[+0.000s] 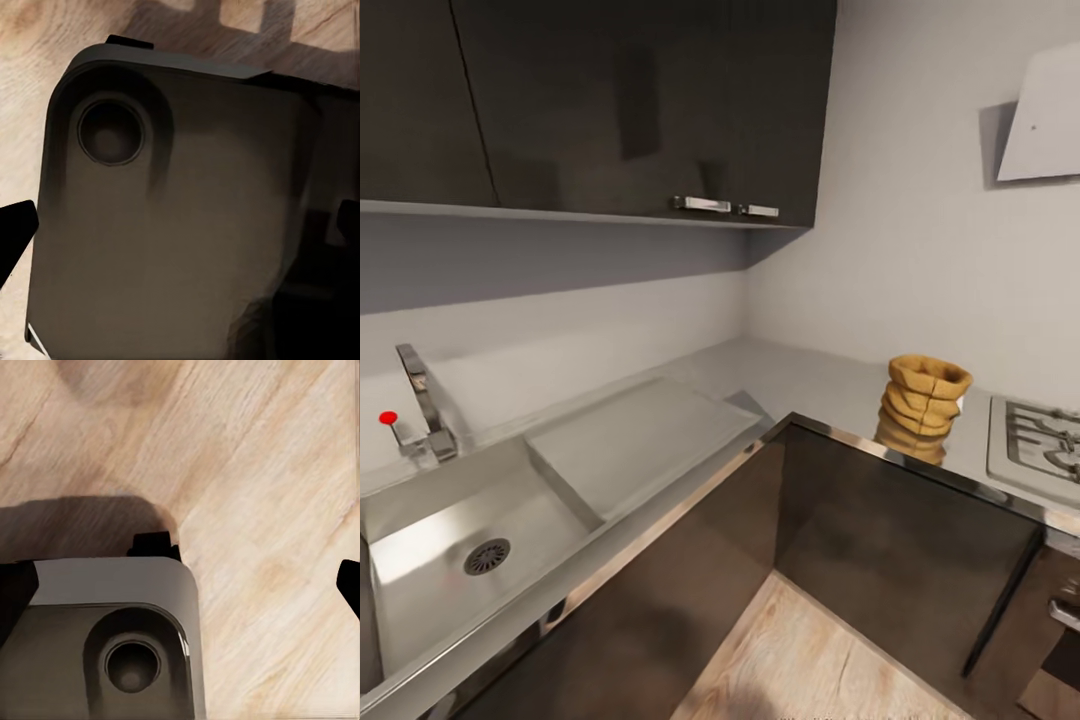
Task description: In the kitchen, take the popcorn bag from the countertop, put it into the microwave, and heat it until the popcorn is cooked so the cooked popcorn ends up inside the bag.
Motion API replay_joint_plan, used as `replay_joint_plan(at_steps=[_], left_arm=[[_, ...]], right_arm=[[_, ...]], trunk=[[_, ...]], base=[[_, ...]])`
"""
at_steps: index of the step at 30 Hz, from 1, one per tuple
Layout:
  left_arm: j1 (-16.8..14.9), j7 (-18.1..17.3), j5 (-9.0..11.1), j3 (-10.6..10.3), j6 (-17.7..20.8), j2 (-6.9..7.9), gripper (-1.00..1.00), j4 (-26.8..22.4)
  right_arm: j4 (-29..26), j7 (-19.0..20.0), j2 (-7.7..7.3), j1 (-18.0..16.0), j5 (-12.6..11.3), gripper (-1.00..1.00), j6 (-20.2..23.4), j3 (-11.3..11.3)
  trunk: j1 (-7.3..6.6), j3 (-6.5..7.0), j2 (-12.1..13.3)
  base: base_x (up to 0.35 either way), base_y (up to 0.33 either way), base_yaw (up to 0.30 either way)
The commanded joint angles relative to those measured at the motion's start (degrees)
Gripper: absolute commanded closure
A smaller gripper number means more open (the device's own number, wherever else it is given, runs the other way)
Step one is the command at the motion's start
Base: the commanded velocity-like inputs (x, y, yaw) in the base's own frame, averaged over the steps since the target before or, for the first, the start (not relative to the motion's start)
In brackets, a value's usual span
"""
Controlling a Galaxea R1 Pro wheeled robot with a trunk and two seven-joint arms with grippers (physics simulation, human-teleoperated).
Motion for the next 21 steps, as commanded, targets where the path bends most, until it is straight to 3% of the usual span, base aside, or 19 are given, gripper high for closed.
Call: replay_joint_plan(at_steps=[1,6,21], left_arm=[[0.0,0.0,0.3,0.0,-0.9,0.0,-1.0,0.0],[0.0,0.0,0.2,-0.1,-3.1,0.09,-1.0,0.0],[0.0,-0.5,0.3,0.0,-3.1,0.04,-1.0,0.1]], right_arm=[[0.2,0.0,-0.03,-0.1,0.6,-1.0,-0.3,-0.5],[0.2,0.0,-0.05,-0.1,0.6,-1.0,-0.3,-0.4],[0.2,0.0,0.04,-0.1,0.6,-1.0,-0.1,-0.3]], trunk=[[0.0,-0.03,0.0],[0.0,0.11,0.0],[0.0,0.5,0.0]], base=[[0.0,0.0,-0.284],[0.0,0.0,-0.284],[0.0,0.0,-0.284]])
